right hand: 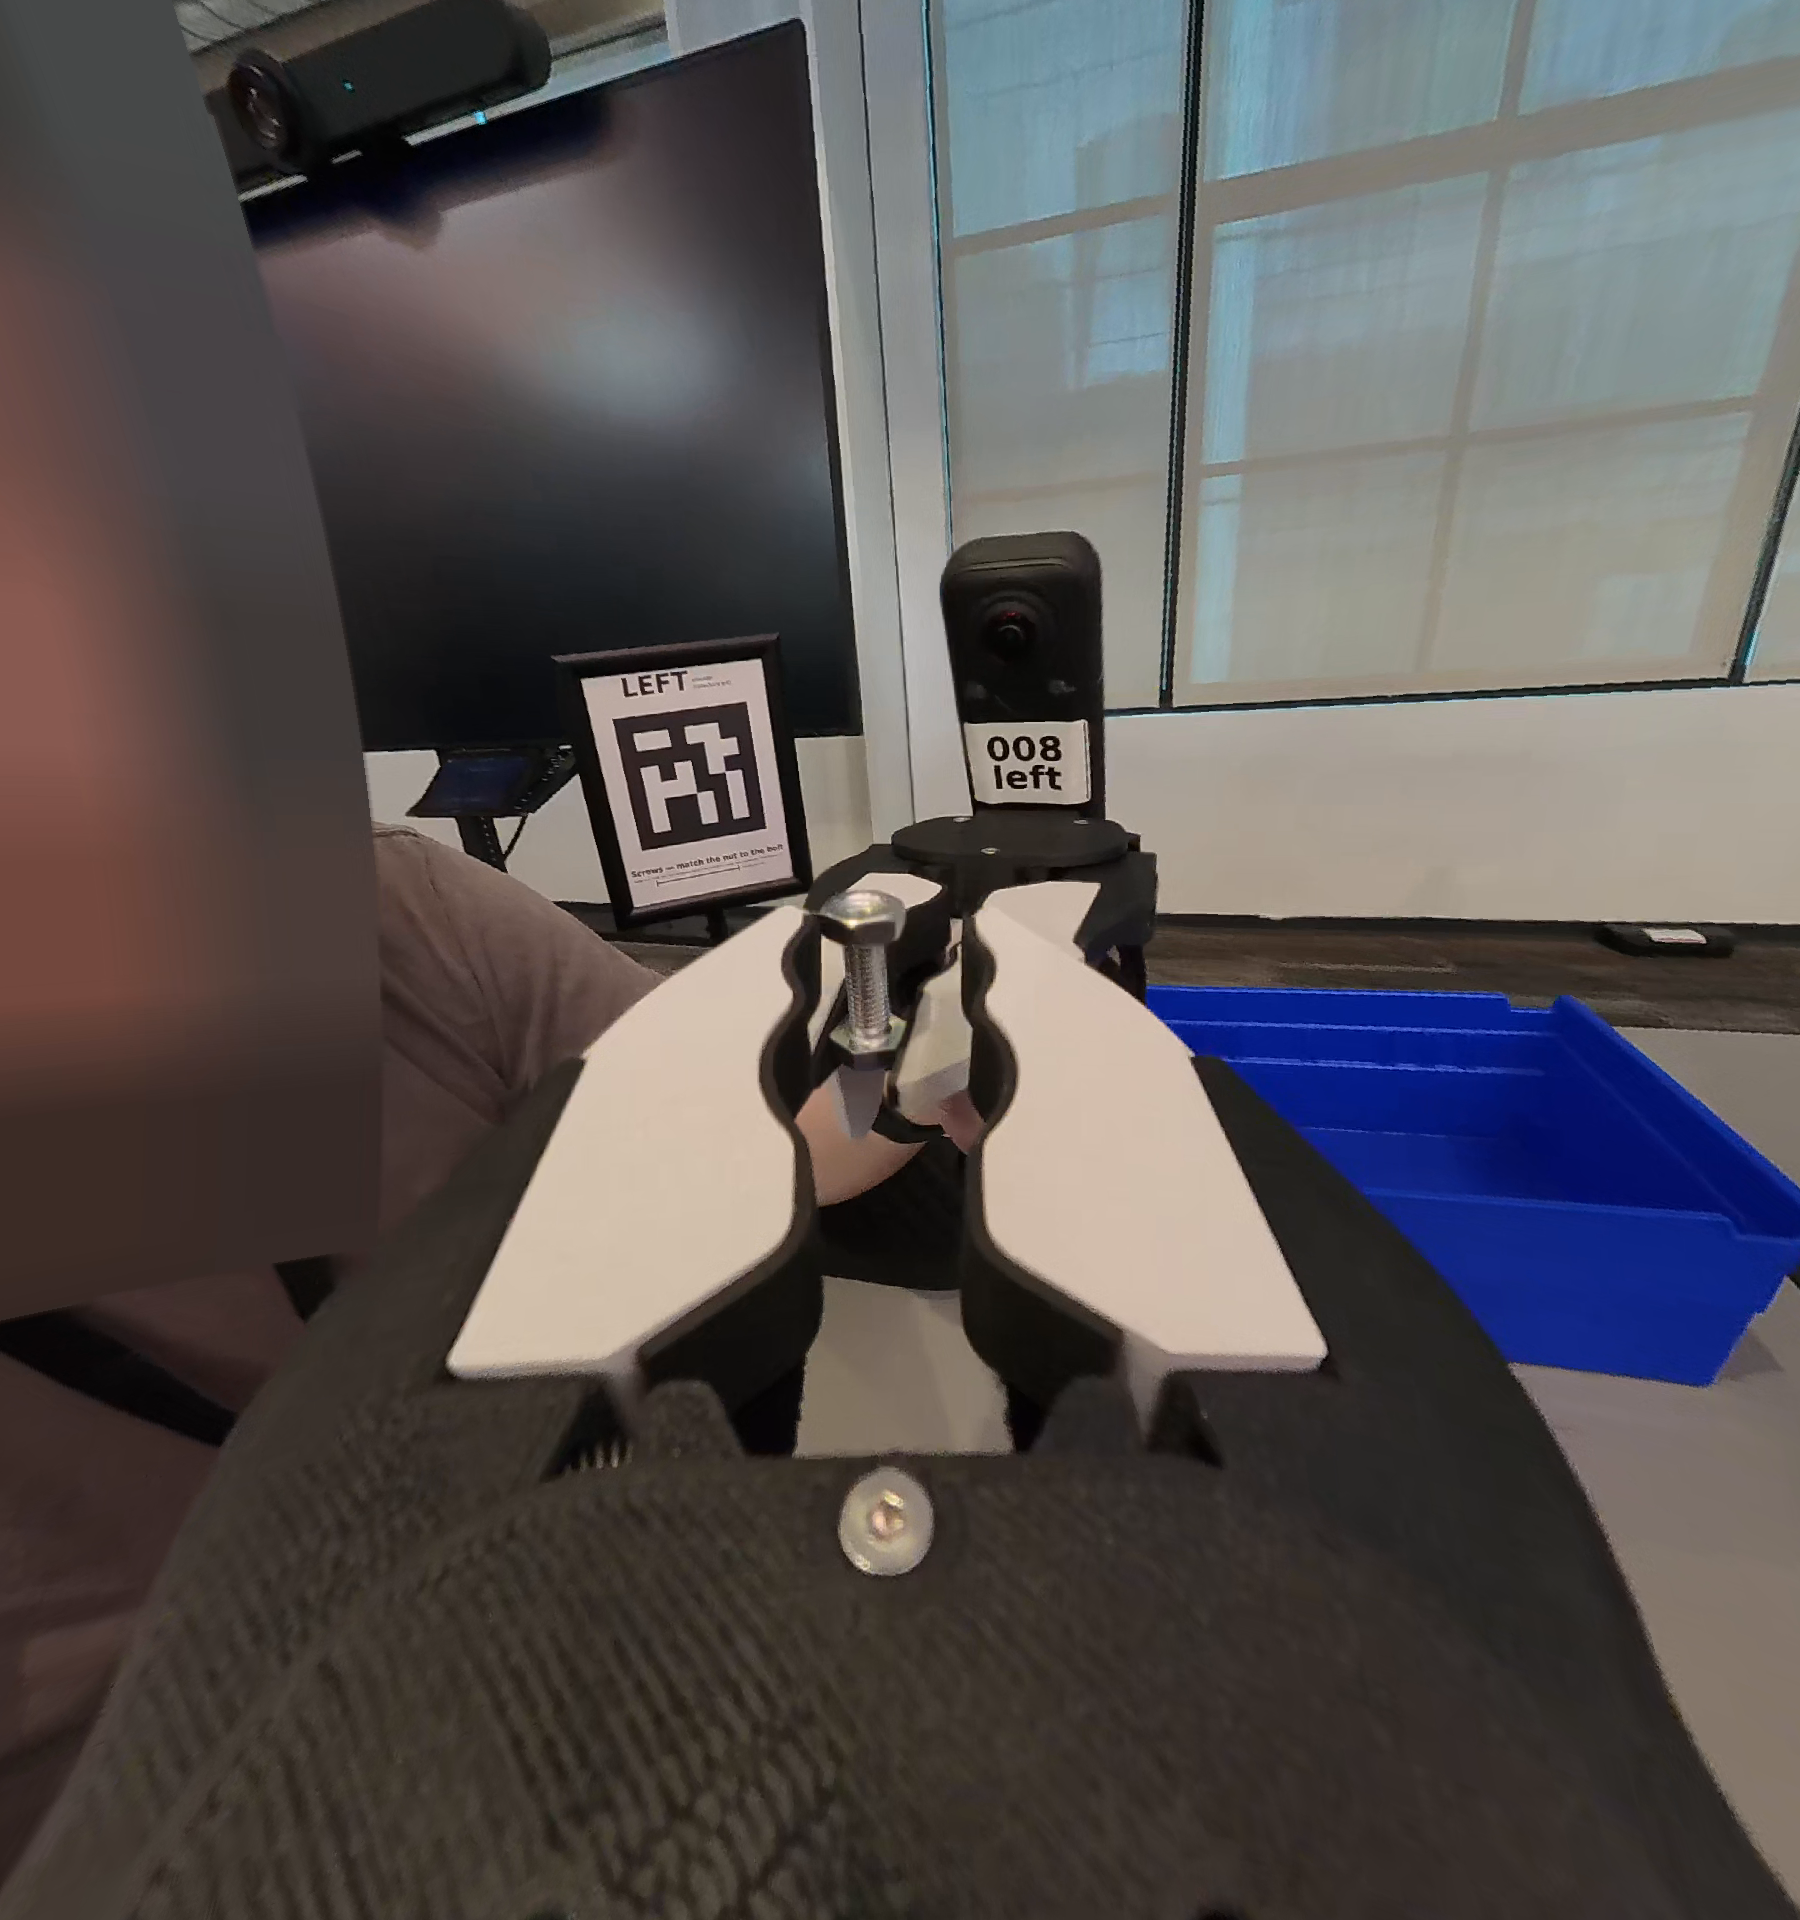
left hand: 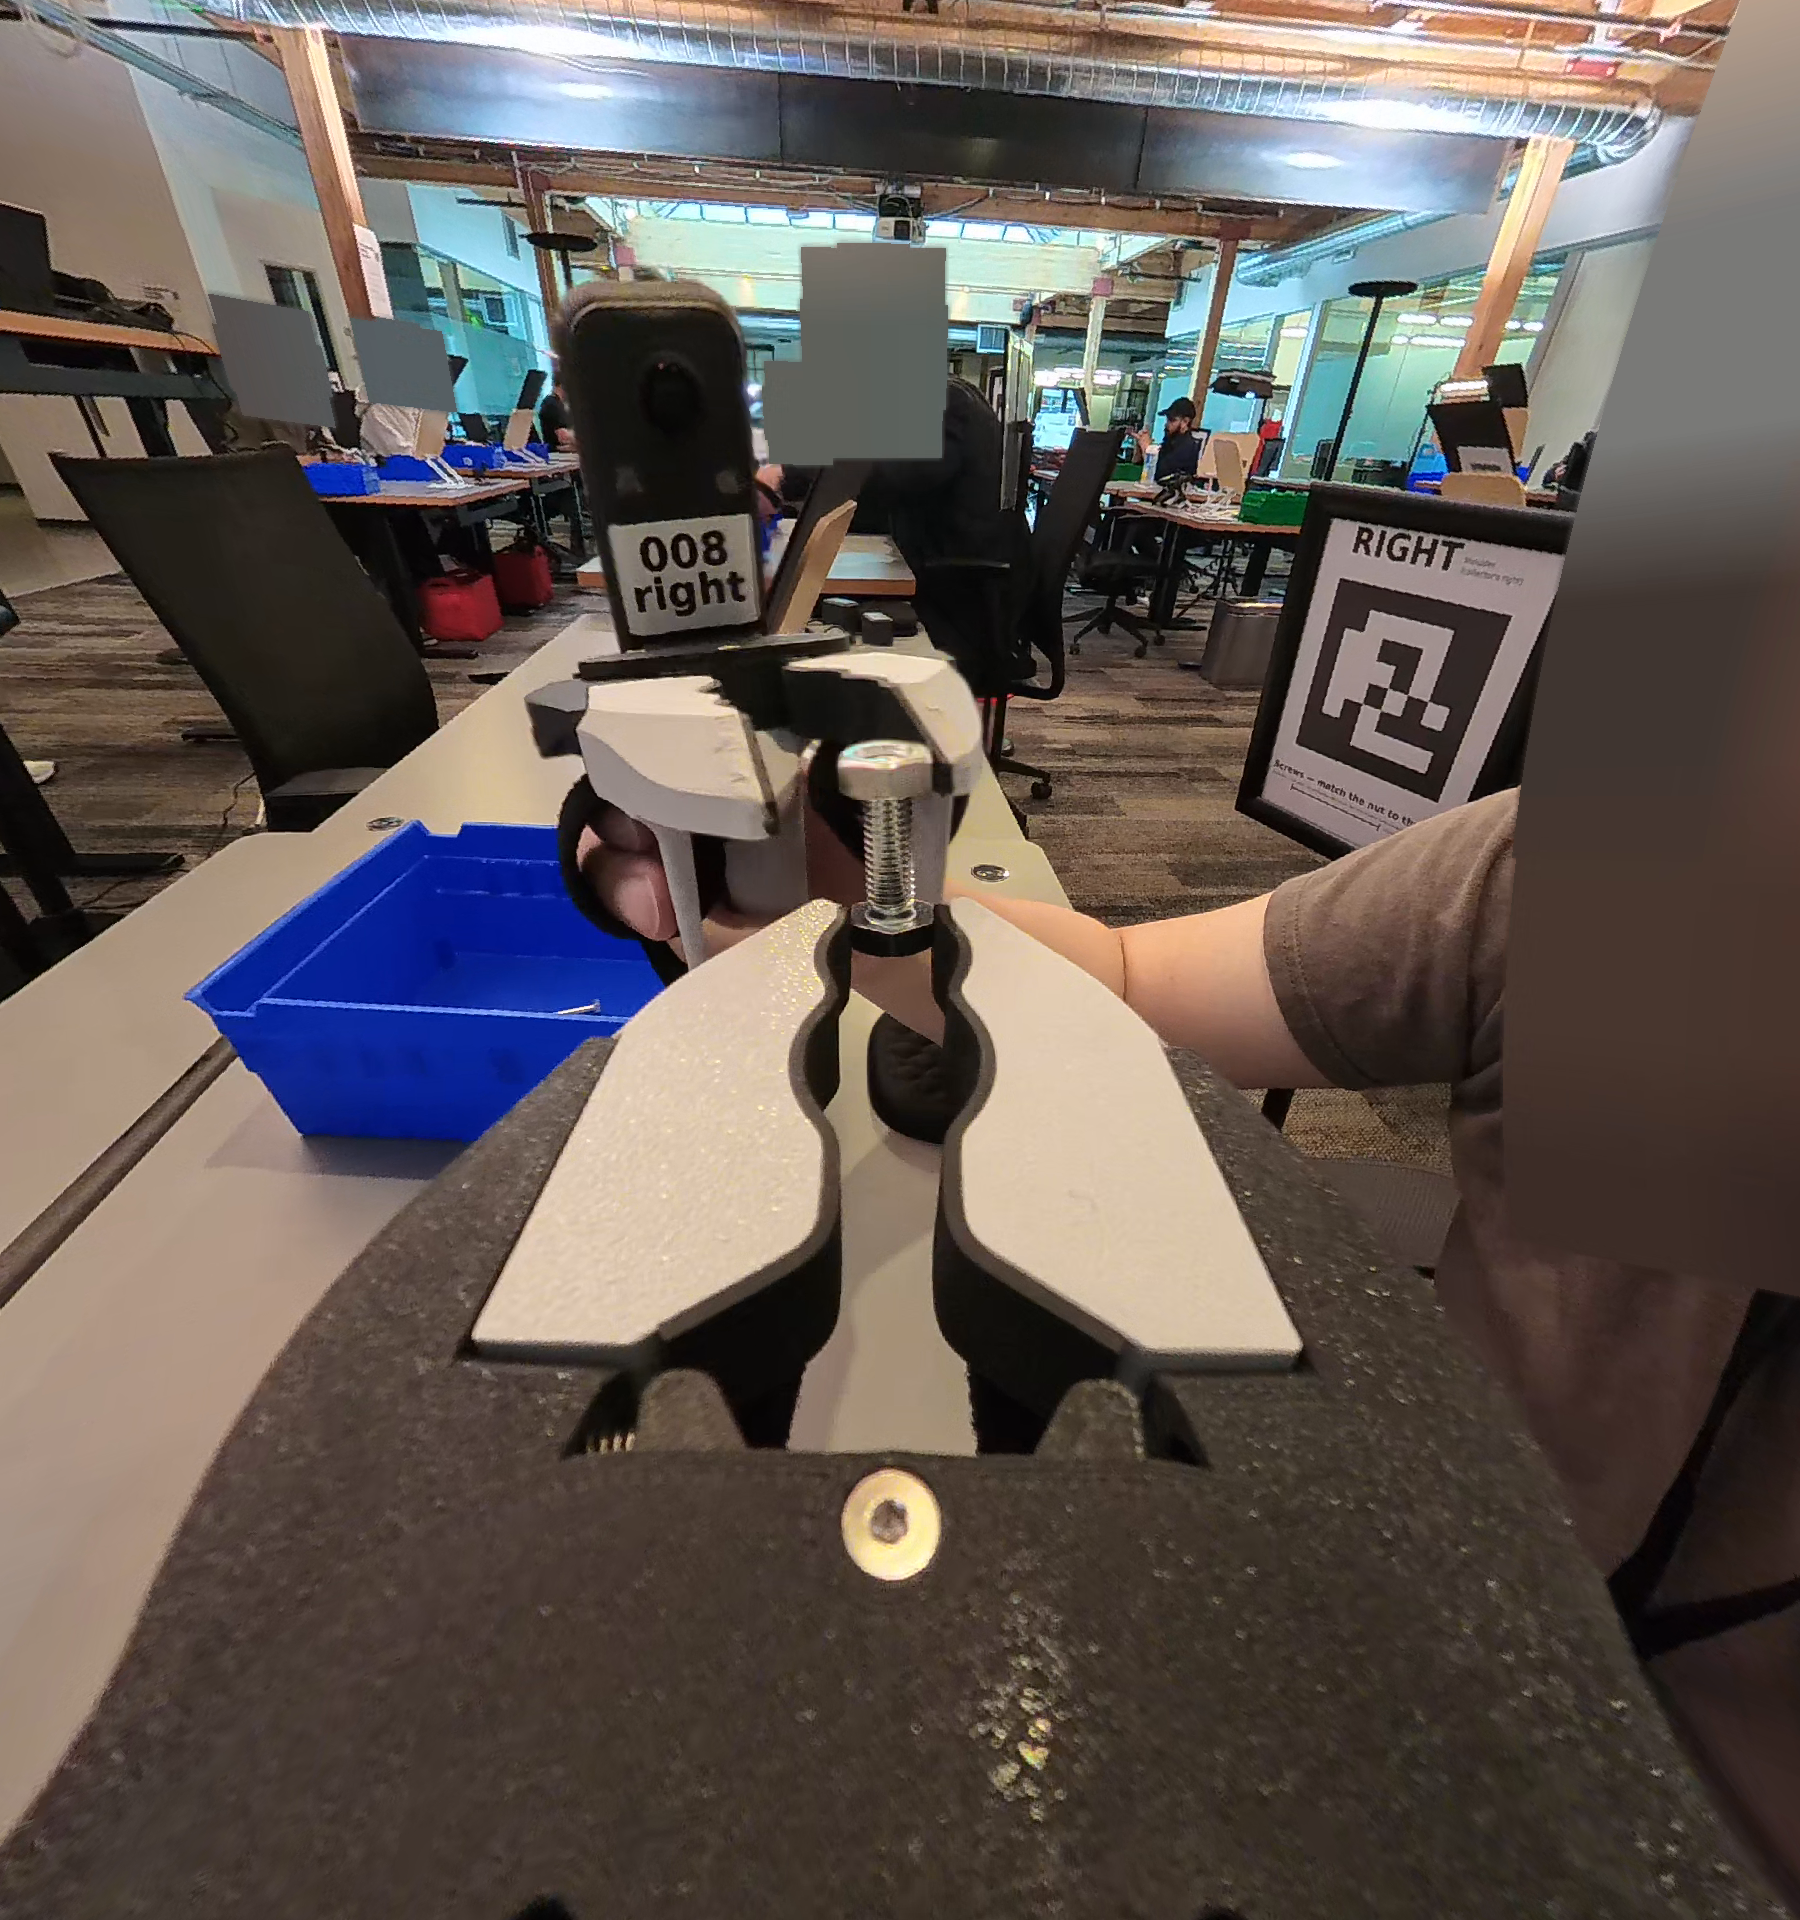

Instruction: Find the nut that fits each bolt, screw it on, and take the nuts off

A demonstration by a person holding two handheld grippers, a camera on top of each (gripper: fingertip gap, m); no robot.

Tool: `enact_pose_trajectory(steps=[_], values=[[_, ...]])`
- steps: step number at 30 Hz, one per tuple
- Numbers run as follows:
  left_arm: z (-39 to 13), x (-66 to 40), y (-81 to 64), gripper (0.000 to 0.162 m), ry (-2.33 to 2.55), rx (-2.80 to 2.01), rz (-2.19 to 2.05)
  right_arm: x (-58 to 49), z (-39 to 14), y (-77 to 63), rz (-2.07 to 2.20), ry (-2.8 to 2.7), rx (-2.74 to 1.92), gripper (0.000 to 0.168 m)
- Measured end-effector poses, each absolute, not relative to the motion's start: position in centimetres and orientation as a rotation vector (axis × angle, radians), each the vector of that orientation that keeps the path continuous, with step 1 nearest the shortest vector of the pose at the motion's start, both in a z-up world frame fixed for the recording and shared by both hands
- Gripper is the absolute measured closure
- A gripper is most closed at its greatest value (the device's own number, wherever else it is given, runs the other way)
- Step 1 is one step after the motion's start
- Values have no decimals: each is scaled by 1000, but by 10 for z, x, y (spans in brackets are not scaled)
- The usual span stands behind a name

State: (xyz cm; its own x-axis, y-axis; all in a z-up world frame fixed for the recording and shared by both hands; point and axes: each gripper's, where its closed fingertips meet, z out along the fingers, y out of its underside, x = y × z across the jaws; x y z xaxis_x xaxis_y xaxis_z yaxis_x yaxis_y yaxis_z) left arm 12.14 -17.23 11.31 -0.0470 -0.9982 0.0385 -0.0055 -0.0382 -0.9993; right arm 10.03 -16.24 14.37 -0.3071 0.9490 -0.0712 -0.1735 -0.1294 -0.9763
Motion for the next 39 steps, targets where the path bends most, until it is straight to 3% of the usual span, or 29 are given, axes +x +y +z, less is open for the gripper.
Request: enact_pose_trajectory(steps=[20, 28, 39], values=[[118, 116, -152, 148, 1123, -1218, -1086, 94, 150, -150, 1351, -1106, -1036, 142], [118, 116, -152, 148, 1123, -1214, -1074, 93, 150, -149, 1318, -1099, -1042, 152], [99, 137, -234, 148, 1518, -1069, -1486, 122, 131, -231, 1847, -1600, -609, 151]])
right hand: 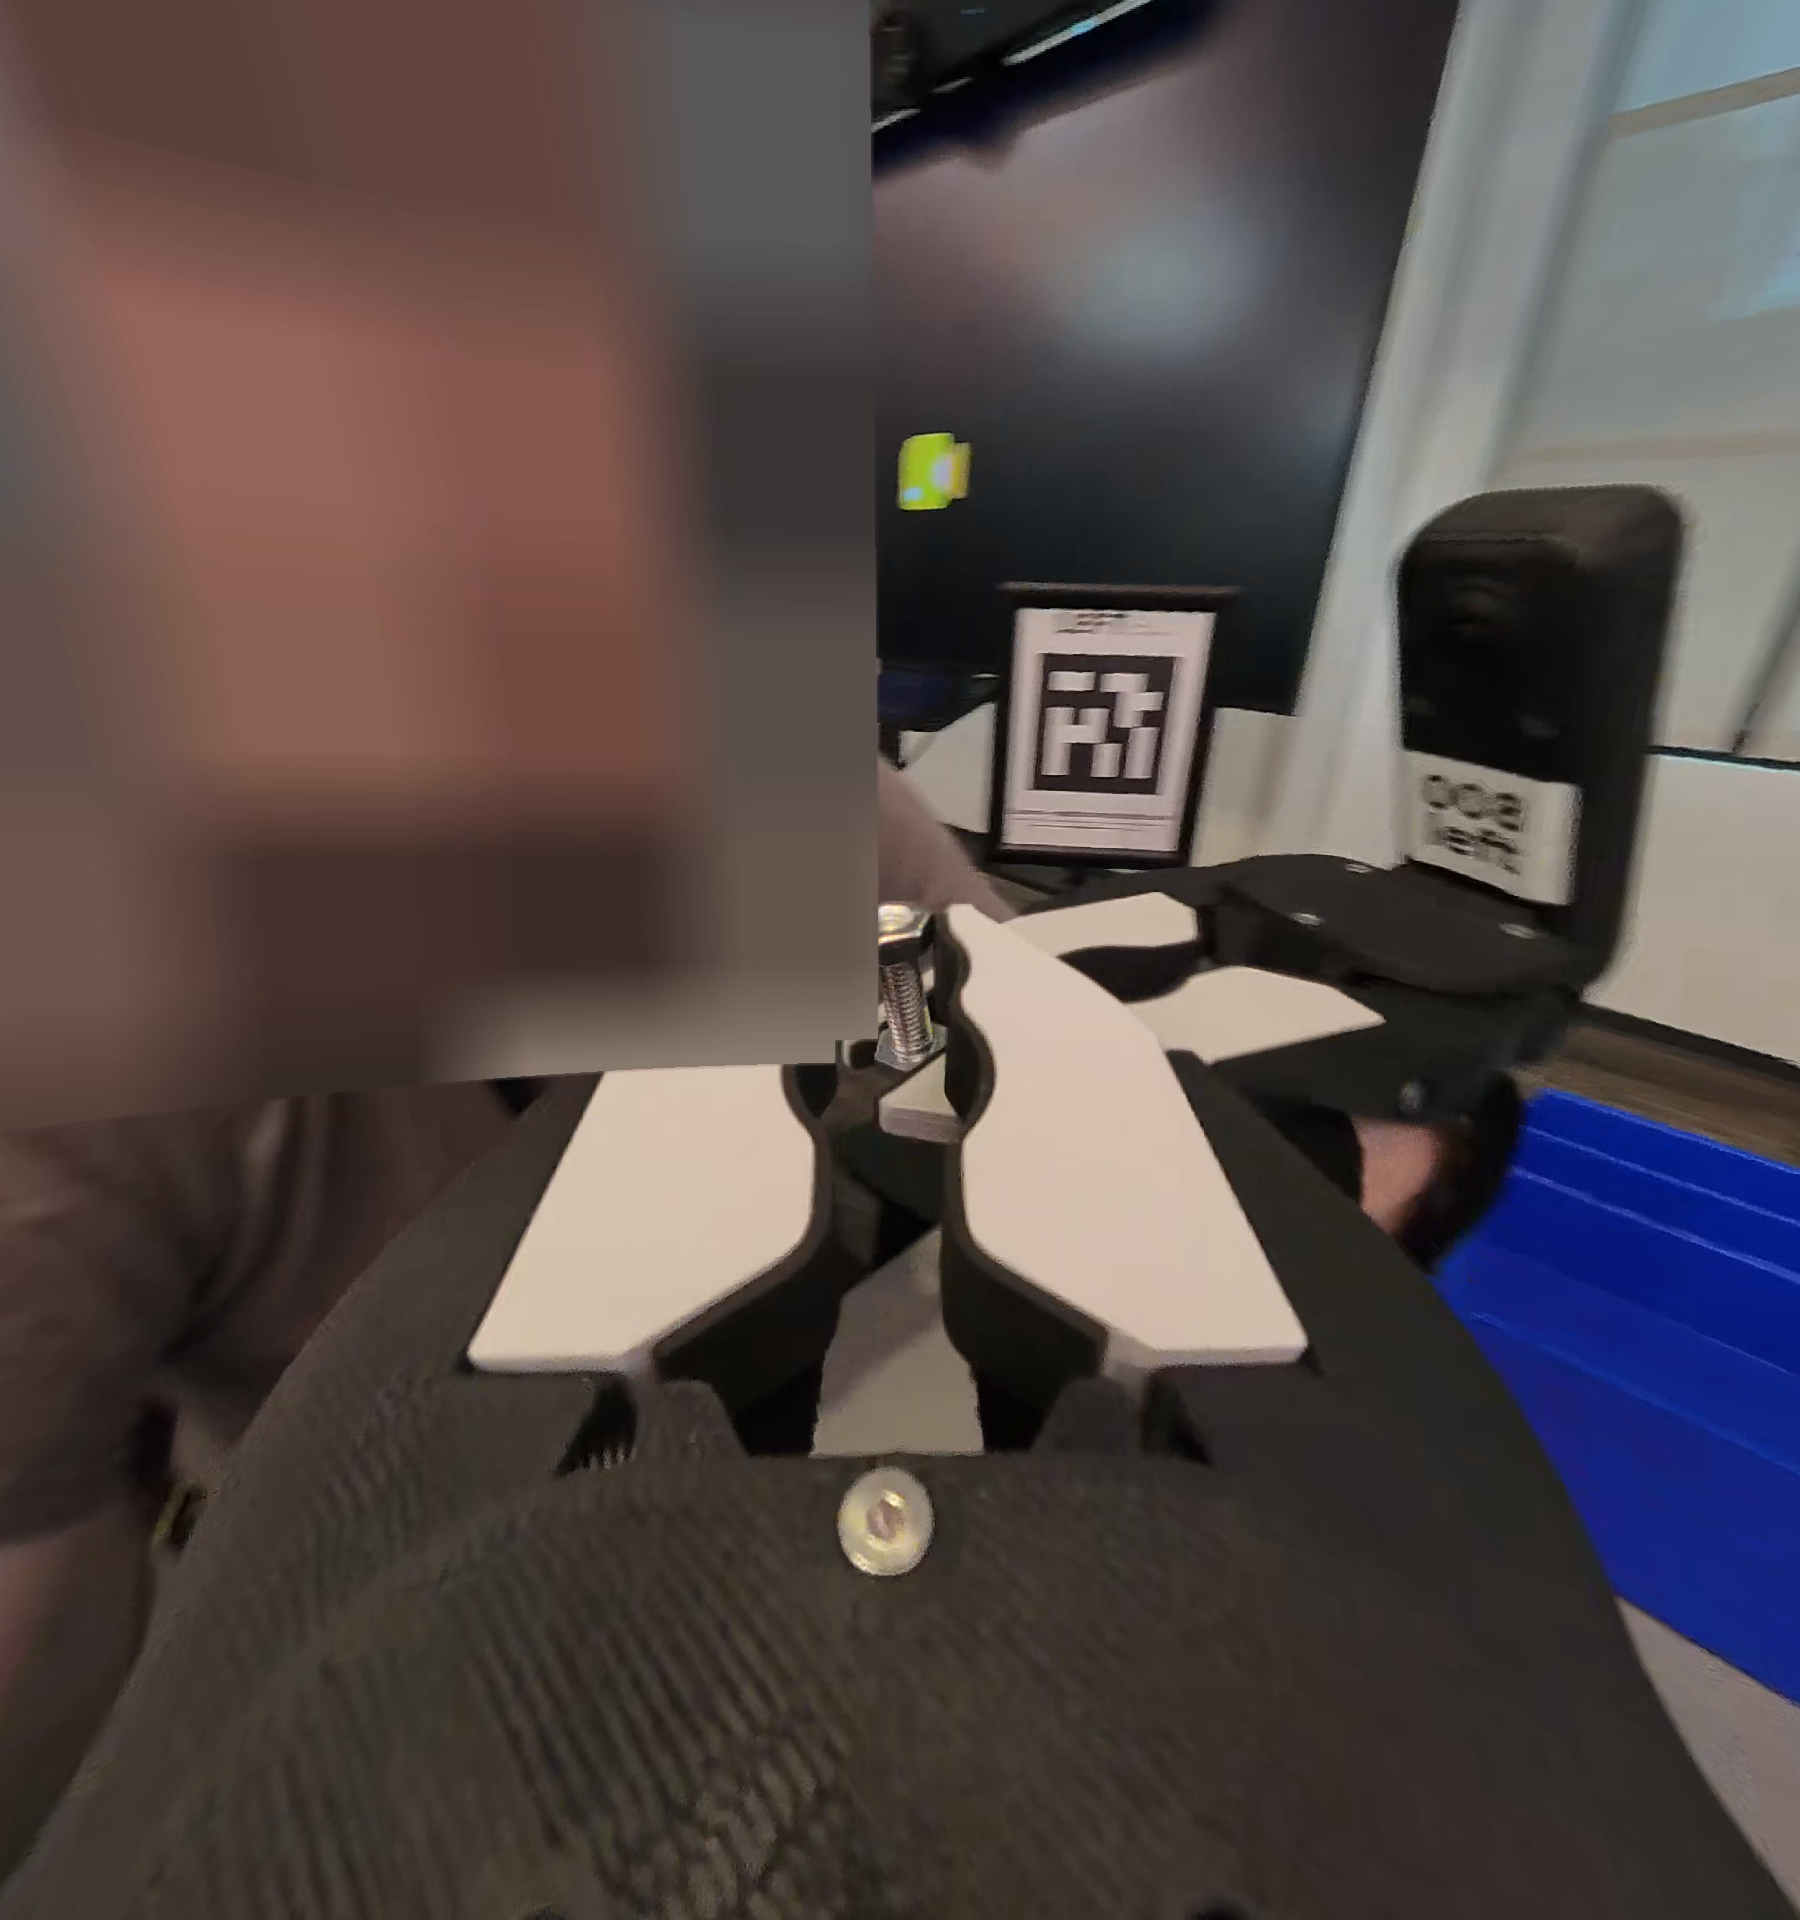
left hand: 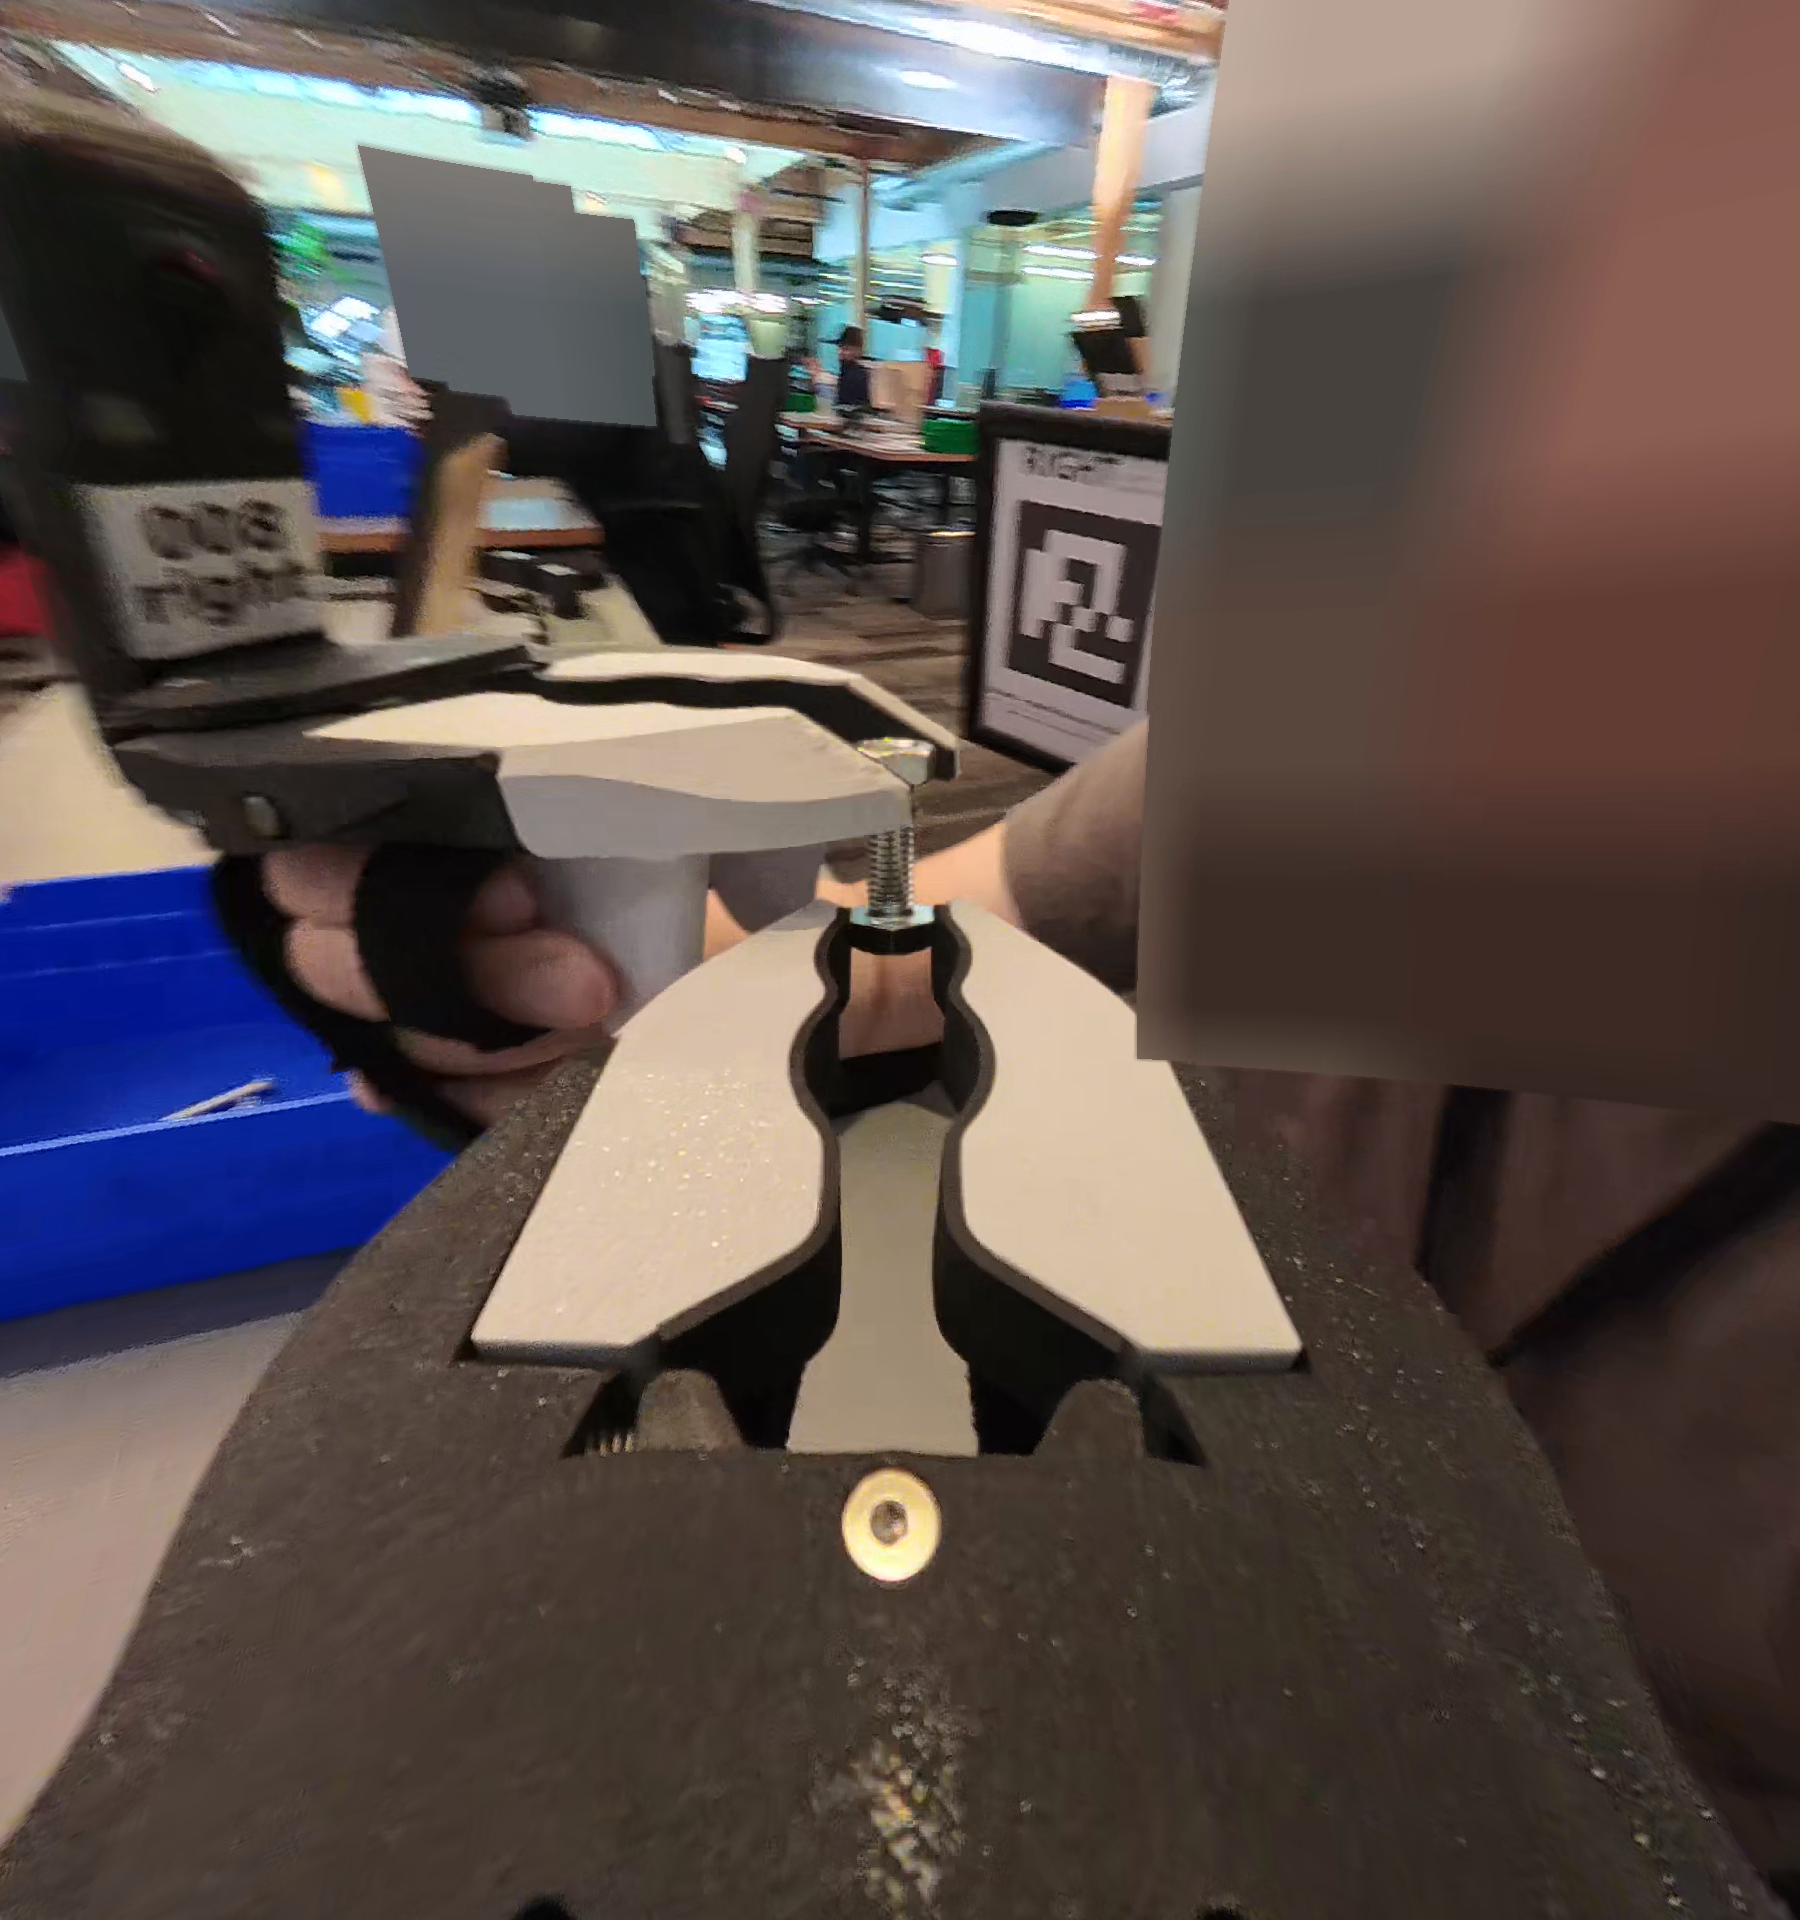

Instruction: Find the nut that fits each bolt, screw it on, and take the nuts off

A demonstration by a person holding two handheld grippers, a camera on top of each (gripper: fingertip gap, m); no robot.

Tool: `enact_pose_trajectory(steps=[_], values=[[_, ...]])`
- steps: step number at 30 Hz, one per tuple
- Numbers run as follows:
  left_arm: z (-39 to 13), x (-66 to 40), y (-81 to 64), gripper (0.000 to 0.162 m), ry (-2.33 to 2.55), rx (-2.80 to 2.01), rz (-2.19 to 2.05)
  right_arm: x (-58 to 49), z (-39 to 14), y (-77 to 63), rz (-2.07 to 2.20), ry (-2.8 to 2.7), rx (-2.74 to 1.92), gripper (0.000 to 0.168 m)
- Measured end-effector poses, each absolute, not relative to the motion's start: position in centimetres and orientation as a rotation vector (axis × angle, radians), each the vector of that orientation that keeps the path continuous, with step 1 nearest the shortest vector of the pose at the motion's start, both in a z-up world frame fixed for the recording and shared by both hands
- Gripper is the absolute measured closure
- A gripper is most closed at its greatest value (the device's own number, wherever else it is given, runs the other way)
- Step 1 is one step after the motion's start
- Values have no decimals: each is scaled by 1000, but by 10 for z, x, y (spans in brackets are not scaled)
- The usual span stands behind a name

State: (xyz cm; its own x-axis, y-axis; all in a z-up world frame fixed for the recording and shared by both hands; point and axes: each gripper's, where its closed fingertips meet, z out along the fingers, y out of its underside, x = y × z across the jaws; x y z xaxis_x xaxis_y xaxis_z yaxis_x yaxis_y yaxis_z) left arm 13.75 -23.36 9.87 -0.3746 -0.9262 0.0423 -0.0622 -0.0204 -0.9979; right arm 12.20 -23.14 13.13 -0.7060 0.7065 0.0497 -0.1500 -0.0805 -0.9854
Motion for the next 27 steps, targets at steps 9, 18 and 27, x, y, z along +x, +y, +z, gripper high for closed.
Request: enact_pose_trajectory(steps=[9, 18, 27], values=[[91, 143, -242, 148, 1564, -1058, -1532, 128, 123, -241, 1925, -1674, -549, 151], [103, 140, -220, 148, 1435, -1070, -1442, 124, 140, -222, 1773, -1530, -643, 117], [126, 114, -141, 148, 1024, -1166, -873, 108, 173, -150, 1053, -993, -893, 126]])
